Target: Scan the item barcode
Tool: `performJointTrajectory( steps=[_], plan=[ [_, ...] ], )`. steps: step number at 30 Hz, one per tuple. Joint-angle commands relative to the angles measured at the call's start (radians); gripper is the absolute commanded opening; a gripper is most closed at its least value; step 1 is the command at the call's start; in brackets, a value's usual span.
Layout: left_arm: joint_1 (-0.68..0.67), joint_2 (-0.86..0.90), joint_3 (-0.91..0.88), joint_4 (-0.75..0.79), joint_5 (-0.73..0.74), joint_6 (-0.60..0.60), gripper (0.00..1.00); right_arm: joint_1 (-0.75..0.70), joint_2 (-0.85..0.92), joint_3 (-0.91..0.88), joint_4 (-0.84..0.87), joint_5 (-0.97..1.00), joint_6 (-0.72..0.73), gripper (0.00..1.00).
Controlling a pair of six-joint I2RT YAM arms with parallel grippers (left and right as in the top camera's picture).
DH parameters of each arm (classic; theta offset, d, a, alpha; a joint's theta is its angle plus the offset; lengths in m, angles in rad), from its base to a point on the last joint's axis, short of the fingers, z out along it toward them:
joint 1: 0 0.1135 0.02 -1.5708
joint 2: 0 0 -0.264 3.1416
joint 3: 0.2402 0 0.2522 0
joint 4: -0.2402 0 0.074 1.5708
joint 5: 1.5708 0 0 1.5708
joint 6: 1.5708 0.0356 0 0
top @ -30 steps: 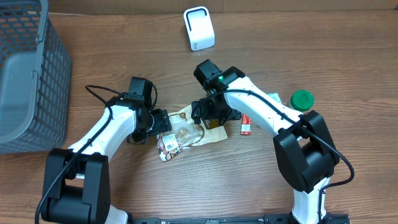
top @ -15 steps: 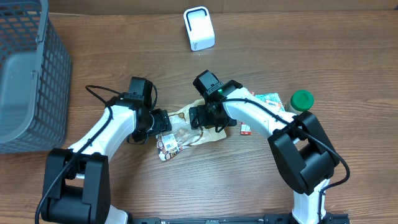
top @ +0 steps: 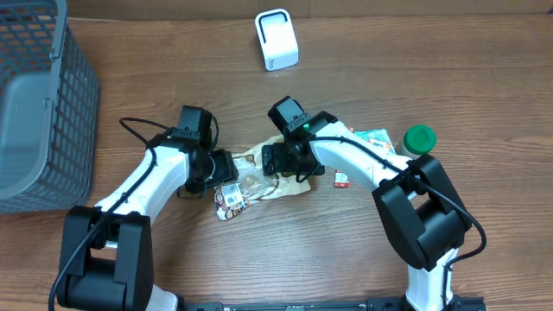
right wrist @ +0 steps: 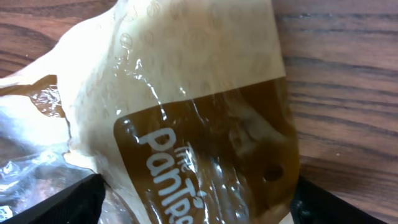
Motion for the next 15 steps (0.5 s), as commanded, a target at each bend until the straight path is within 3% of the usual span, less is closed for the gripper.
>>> performJointTrajectory(
  steps=[1,9,12,15],
  plan=[
    [-0.002,0.012,0.018,0.006,0.016,0.010,0.54,0.004,-0.024,-0.039,0.004,-0.024,0.030,0.93],
    [-0.002,0.030,0.018,0.013,0.016,0.011,0.51,0.004,-0.024,-0.082,0.061,-0.039,0.060,0.90],
    [-0.002,0.060,0.018,0.029,0.016,0.011,0.51,0.004,-0.024,-0.082,0.068,-0.077,0.060,0.71],
    [-0.002,0.082,0.018,0.048,0.016,0.011,0.51,0.004,-0.024,-0.082,0.080,-0.103,0.060,0.64]
  ],
)
